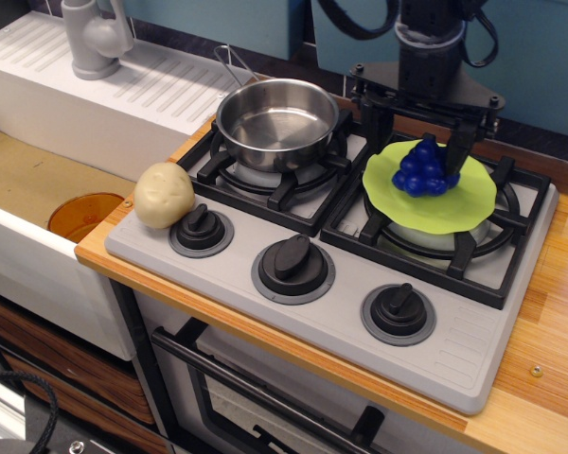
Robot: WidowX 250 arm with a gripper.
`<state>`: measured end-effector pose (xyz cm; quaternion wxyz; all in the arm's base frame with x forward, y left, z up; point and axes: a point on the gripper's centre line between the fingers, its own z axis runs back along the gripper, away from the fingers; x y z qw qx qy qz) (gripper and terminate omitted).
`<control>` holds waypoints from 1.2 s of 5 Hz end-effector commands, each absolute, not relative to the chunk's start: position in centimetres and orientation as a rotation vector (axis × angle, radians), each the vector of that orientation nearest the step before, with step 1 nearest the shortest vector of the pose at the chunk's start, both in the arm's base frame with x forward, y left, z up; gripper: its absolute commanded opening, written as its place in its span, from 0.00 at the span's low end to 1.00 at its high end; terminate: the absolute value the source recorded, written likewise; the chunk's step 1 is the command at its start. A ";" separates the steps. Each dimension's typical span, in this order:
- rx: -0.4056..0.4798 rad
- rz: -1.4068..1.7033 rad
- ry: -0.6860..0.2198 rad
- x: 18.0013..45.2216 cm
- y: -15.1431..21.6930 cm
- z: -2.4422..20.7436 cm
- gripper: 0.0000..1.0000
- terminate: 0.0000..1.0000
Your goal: Put blueberry on plate and potato in pot or pan on stove
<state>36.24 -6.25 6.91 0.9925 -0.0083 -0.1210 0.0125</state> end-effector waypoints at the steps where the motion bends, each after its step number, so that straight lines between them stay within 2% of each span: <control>1: 0.011 -0.013 -0.291 36.6 -4.9 13.2 1.00 0.00; 2: 0.029 -0.022 -0.278 36.5 -3.8 15.0 1.00 0.00; 4: 0.067 -0.054 -0.298 36.0 -2.2 15.4 1.00 0.00; 6: 0.105 -0.073 -0.334 35.3 2.2 13.9 1.00 0.00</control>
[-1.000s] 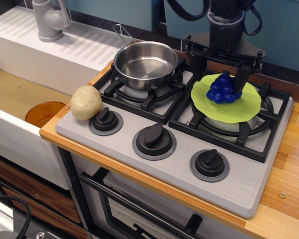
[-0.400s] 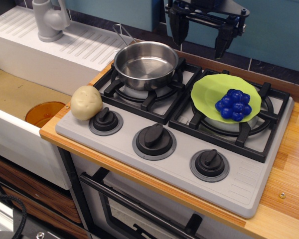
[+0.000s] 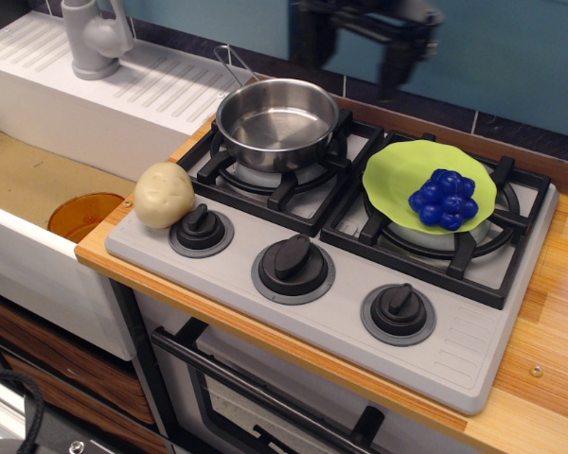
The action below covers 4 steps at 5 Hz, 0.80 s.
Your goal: Put blueberry on plate and potato in pot or pan on stove
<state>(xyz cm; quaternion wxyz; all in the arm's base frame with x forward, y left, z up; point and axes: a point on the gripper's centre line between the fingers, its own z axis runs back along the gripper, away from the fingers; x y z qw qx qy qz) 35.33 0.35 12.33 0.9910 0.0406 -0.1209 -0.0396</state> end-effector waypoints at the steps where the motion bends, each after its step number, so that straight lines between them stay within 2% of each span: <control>1: 0.118 -0.080 -0.384 33.8 4.4 11.2 1.00 0.00; 2: 0.148 -0.062 -0.396 31.9 6.0 9.8 1.00 0.00; 3: 0.157 -0.079 -0.392 30.4 6.4 9.4 1.00 0.00; 4: 0.157 -0.079 -0.392 30.4 6.4 9.4 1.00 0.00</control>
